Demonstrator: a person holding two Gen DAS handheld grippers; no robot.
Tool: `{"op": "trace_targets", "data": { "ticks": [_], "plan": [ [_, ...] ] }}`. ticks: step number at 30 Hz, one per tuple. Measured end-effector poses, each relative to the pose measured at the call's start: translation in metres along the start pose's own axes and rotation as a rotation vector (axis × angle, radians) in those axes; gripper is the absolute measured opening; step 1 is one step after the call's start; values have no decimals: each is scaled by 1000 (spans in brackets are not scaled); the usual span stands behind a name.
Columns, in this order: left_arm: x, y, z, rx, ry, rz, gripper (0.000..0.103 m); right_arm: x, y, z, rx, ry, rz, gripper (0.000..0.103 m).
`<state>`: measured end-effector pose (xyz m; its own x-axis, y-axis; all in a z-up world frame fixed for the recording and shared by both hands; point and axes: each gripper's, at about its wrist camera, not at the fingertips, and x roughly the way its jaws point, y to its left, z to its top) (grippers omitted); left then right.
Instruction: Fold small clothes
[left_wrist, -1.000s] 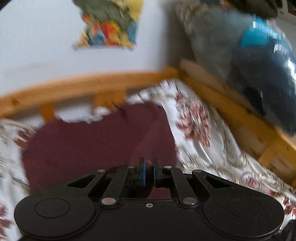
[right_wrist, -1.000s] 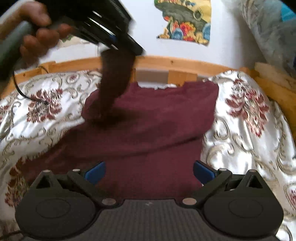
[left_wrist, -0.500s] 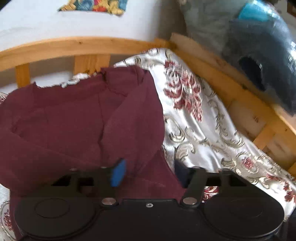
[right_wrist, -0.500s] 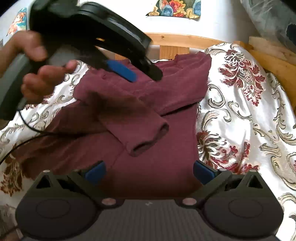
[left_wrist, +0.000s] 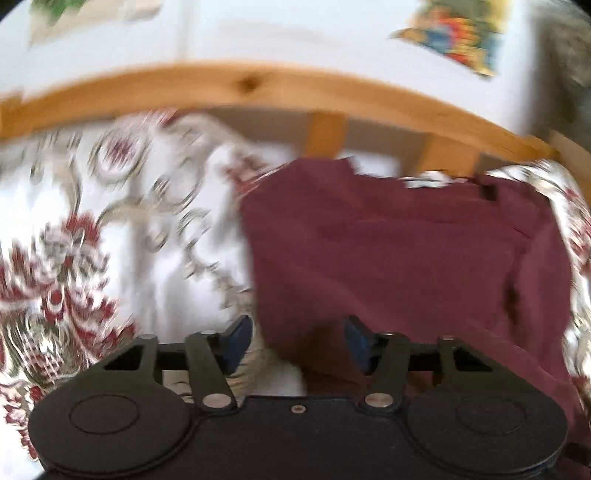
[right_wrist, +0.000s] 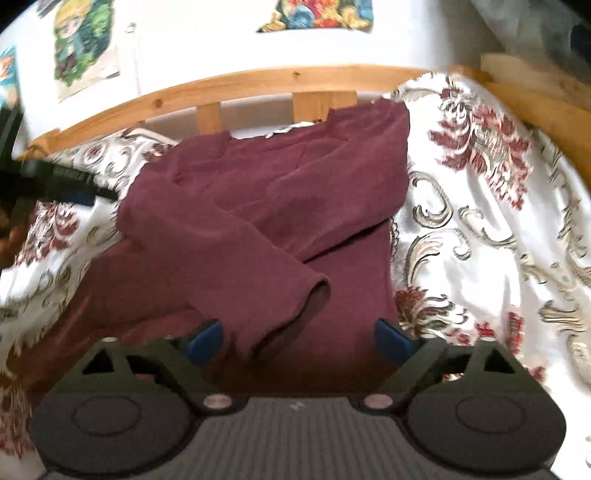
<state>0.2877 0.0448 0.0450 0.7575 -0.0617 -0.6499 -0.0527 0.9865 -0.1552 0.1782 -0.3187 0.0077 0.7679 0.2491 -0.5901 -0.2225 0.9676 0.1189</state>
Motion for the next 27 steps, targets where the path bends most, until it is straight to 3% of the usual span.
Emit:
{"op": "trace_targets", "data": {
  "ticks": [3, 7, 8, 9, 10, 11, 14, 17, 22, 25, 27],
  "plan": [
    [19, 26, 4, -84, 19, -67, 53, 16, -6, 8, 53, 15, 3, 75],
    [47, 34, 7, -124, 81, -119, 53, 32, -12, 14, 85, 32, 8, 63],
    [51, 35, 7, -138, 93, -129, 40, 36, -13, 15, 91, 39, 9, 58],
    [54, 36, 7, -151, 100, -143, 16, 39, -15, 15, 96, 46, 10, 49],
    [57, 38, 8, -165, 108, -153, 12, 41, -15, 16, 101, 49, 10, 41],
    [56, 38, 9, -176, 100, -136, 7, 43, -16, 16, 102, 49, 13, 26],
    [39, 33, 13, -177, 46, -78, 6, 39, -14, 19, 100, 33, 40, 7],
    [23, 29, 18, -156, 2, -19, 5, 31, -7, 24, 87, 15, 73, 7],
    [42, 32, 17, -153, 83, 32, 8, 35, 0, 27, 65, 40, 67, 6],
    [37, 31, 15, -138, 80, 50, 12, 36, -4, 25, 93, 57, 64, 6],
    [30, 34, 14, -127, 82, 55, 22, 36, -6, 23, 96, 69, 63, 7]
  ]
}}
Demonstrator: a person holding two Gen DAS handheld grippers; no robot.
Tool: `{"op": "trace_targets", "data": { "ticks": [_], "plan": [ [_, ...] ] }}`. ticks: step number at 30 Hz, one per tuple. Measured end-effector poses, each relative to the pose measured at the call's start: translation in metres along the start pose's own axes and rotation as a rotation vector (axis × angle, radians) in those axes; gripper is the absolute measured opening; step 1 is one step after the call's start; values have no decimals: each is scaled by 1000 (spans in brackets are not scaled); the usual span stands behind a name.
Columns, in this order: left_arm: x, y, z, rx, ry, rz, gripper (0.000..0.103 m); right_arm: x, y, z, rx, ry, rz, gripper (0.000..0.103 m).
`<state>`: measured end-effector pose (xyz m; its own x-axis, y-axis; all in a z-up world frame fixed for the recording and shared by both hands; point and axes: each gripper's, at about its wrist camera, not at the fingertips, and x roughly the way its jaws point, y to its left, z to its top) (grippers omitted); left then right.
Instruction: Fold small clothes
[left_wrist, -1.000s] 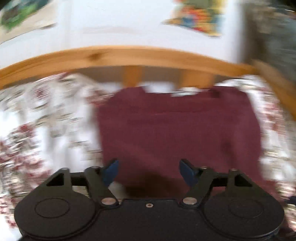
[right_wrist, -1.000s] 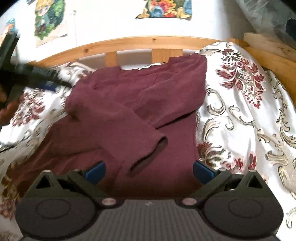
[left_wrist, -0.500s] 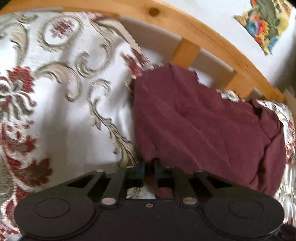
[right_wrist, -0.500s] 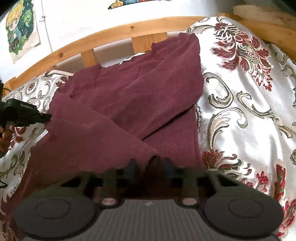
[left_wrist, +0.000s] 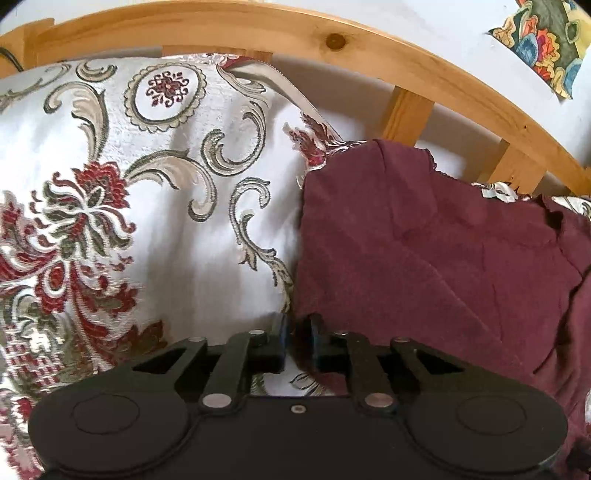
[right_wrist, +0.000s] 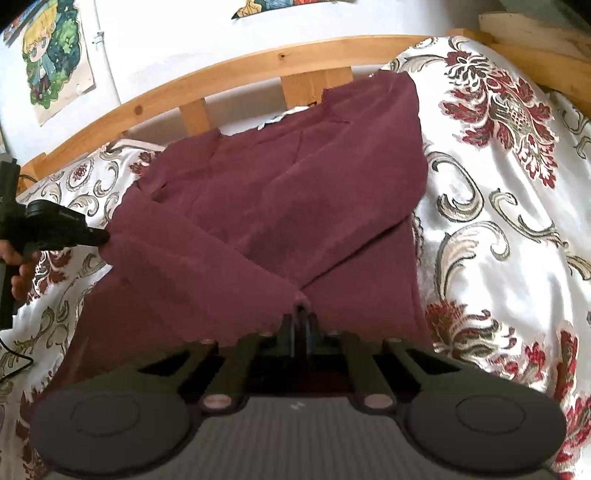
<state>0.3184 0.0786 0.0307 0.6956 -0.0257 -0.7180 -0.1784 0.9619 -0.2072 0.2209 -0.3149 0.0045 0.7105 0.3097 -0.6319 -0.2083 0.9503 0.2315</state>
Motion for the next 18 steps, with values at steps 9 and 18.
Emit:
{"op": "trace_targets", "data": {
  "ticks": [9, 18],
  "plan": [
    [-51, 14, -20, 41, -71, 37, 72, -18, -10, -12, 34, 14, -24, 46],
    [-134, -6, -68, 226, -115, -1, 100, -66, 3, -28, -141, -10, -44, 94]
  ]
}}
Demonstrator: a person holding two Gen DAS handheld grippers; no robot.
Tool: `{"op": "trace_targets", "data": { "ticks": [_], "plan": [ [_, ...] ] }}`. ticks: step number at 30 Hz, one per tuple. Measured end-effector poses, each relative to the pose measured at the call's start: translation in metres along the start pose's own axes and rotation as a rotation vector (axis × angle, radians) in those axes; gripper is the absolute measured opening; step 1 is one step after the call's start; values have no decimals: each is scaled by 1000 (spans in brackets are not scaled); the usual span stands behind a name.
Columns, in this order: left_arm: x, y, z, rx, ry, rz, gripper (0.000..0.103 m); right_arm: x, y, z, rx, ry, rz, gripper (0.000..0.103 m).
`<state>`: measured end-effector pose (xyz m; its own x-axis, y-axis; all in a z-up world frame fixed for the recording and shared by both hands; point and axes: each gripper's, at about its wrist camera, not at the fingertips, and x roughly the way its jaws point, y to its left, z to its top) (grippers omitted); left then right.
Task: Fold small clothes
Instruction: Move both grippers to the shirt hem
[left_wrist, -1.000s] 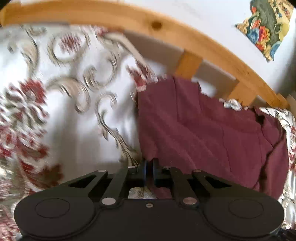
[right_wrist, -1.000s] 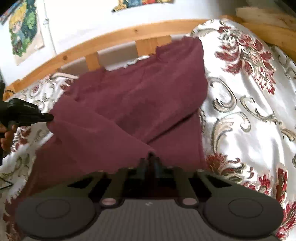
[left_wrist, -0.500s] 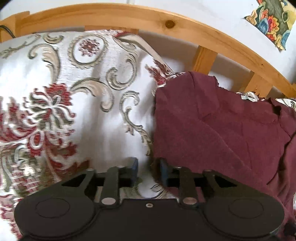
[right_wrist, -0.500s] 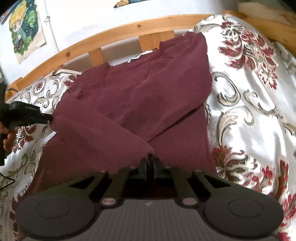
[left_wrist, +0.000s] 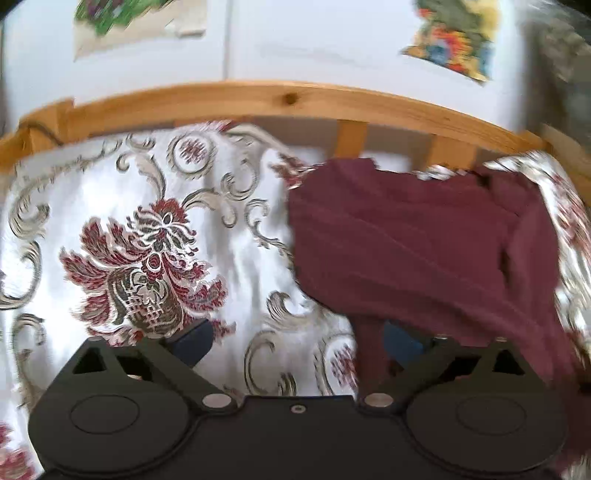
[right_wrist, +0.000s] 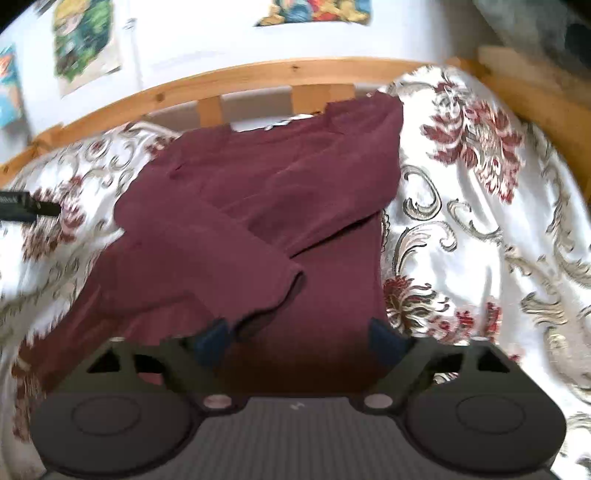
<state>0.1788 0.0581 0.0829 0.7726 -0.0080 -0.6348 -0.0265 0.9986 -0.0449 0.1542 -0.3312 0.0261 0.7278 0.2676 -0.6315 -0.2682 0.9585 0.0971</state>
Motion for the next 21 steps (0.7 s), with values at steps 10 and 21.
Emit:
{"op": "trace_targets", "data": {
  "ticks": [10, 21],
  "plan": [
    [-51, -15, -56, 117, 52, -79, 102, -46, 36, -27, -253, 53, -7, 103],
    [-49, -39, -130, 406, 51, -91, 102, -44, 52, -59, -365, 173, -42, 103]
  ]
}}
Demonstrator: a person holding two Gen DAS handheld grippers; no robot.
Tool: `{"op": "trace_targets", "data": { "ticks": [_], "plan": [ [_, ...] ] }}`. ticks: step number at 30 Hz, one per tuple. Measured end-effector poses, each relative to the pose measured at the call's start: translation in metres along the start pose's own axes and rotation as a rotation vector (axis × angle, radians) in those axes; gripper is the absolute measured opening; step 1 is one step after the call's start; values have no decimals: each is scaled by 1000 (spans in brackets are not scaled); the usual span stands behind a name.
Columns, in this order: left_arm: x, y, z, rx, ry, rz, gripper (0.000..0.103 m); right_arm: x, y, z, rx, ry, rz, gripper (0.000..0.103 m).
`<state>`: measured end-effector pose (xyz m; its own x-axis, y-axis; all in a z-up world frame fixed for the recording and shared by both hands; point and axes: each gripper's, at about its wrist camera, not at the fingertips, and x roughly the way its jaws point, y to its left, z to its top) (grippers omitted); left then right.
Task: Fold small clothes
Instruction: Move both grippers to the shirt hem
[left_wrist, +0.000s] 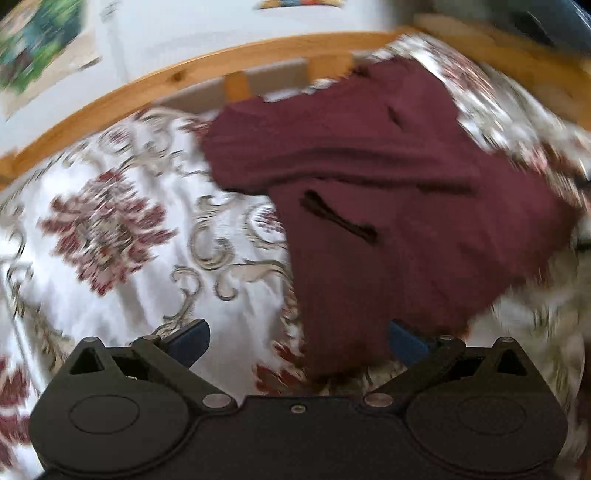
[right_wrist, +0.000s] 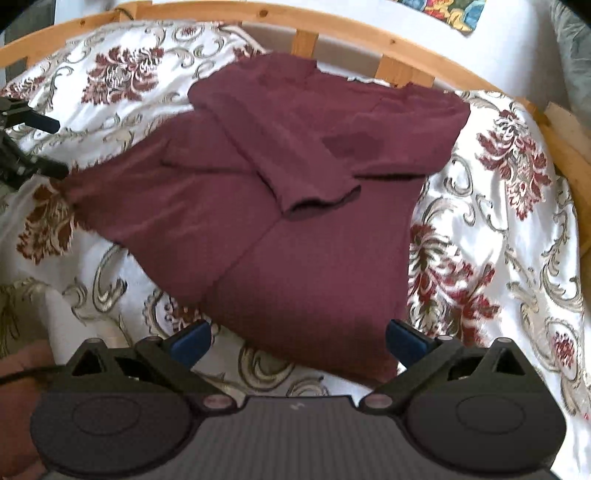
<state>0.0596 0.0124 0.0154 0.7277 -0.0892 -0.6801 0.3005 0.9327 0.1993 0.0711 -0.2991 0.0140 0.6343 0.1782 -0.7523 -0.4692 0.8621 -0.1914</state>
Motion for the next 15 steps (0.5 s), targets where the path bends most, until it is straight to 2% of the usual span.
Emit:
{"op": "trace_targets", "data": {
  "ticks": [5, 8, 11, 15],
  "plan": [
    [10, -22, -8, 145, 17, -22, 102, 8, 4, -3, -12, 24, -1, 103],
    [24, -39, -15, 242, 51, 10, 103, 9, 7, -2, -24, 18, 3, 103],
    [27, -50, -17, 318, -2, 48, 103, 10, 10, 0, -37, 13, 5, 103],
    [31, -59, -17, 362, -48, 98, 103, 12, 11, 0, -50, 14, 4, 103]
  ]
}}
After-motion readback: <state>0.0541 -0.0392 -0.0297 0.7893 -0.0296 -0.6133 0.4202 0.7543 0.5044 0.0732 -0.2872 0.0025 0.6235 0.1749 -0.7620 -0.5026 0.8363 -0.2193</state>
